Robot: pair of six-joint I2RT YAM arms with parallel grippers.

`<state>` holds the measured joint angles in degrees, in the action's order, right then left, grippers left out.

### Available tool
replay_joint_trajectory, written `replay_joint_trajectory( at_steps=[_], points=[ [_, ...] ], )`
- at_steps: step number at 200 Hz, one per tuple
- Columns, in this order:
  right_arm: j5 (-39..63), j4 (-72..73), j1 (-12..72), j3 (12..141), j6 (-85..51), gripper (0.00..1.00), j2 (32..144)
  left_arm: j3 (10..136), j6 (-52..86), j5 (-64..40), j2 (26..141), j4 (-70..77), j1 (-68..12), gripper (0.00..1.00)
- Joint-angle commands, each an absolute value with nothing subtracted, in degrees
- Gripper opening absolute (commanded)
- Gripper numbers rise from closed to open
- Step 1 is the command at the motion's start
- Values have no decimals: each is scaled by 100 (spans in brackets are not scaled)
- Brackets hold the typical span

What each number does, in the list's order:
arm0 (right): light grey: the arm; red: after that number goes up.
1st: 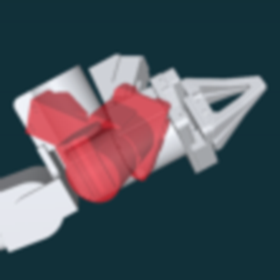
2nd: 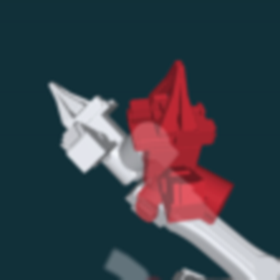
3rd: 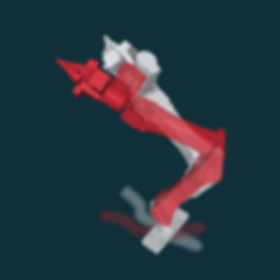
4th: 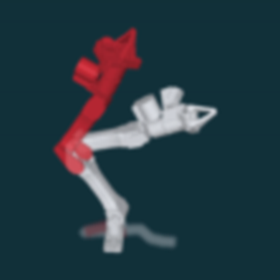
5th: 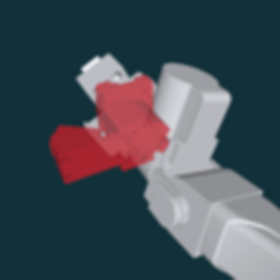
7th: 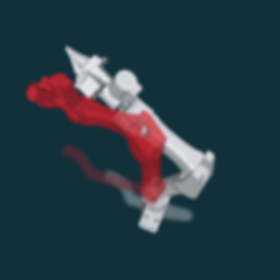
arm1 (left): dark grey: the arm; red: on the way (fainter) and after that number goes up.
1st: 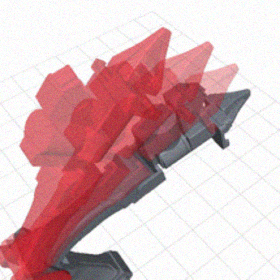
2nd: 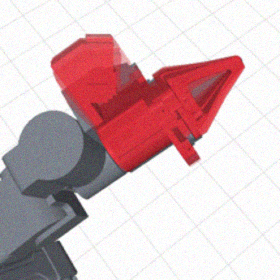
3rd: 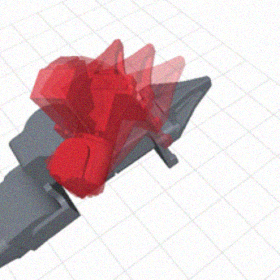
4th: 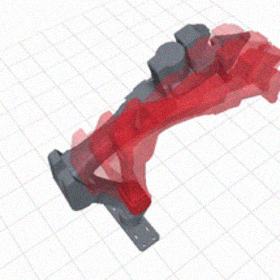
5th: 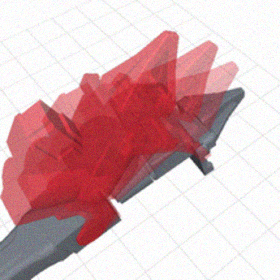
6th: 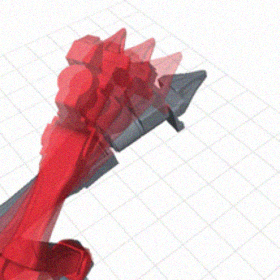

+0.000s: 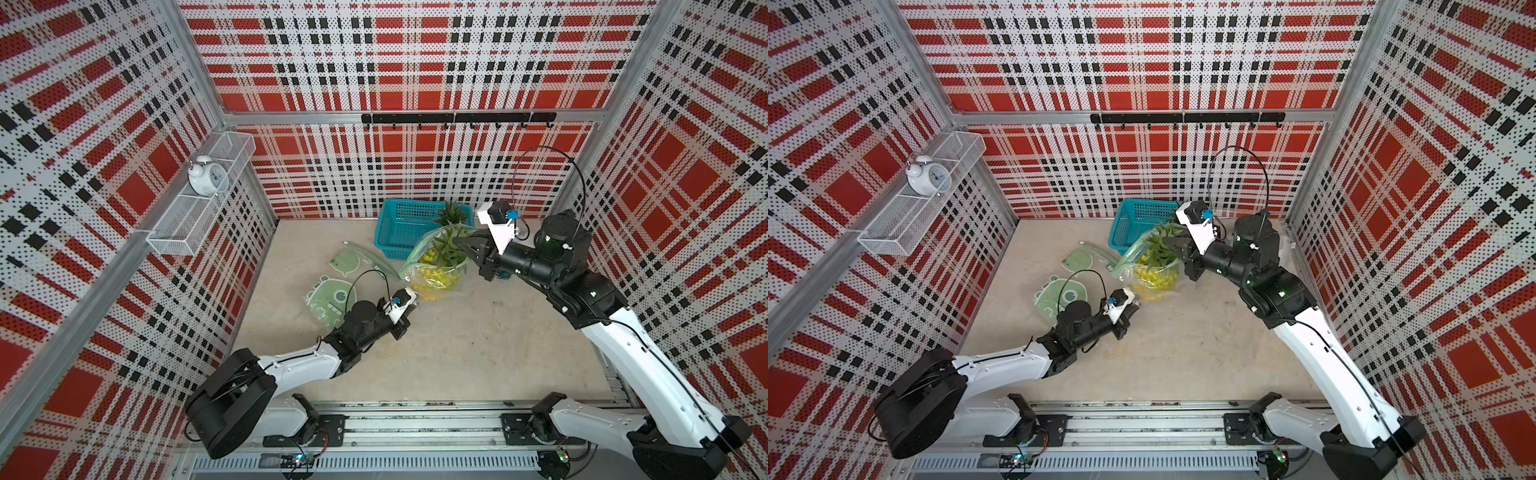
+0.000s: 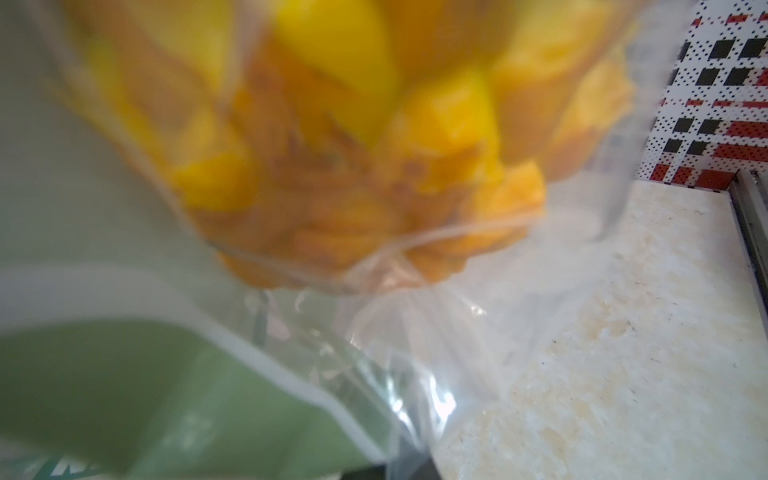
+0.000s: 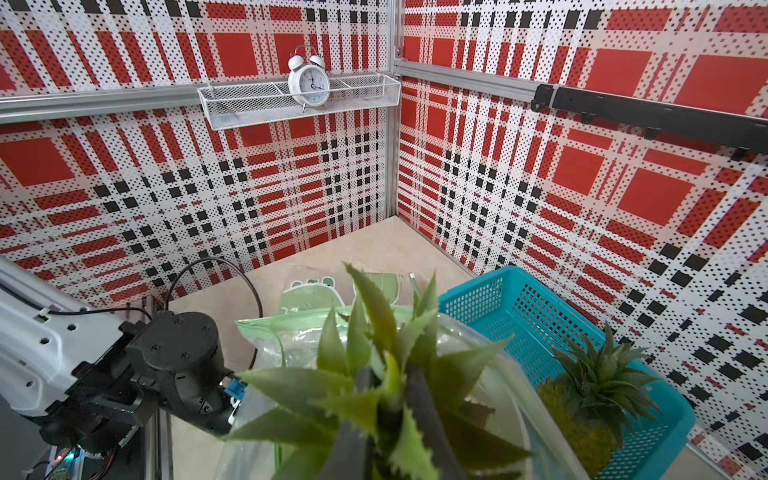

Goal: Open the zip-top bag and take out the pineapple
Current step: Pick up the pineapple from the zipper food storage bag.

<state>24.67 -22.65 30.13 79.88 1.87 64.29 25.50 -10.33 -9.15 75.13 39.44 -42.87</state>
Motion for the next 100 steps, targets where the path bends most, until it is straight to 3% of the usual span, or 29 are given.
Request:
replay_joint_trajectory(
  at_steps=[1,100],
  points=[
    [2579,-1357,2980,8104,65,0,6298,2506,-1028,-584,7595,4231,-4406,0],
    [2834,-964,2963,8238,-174,0,6130,3953,-1486,1050,9022,1724,-4951,0]
  ],
)
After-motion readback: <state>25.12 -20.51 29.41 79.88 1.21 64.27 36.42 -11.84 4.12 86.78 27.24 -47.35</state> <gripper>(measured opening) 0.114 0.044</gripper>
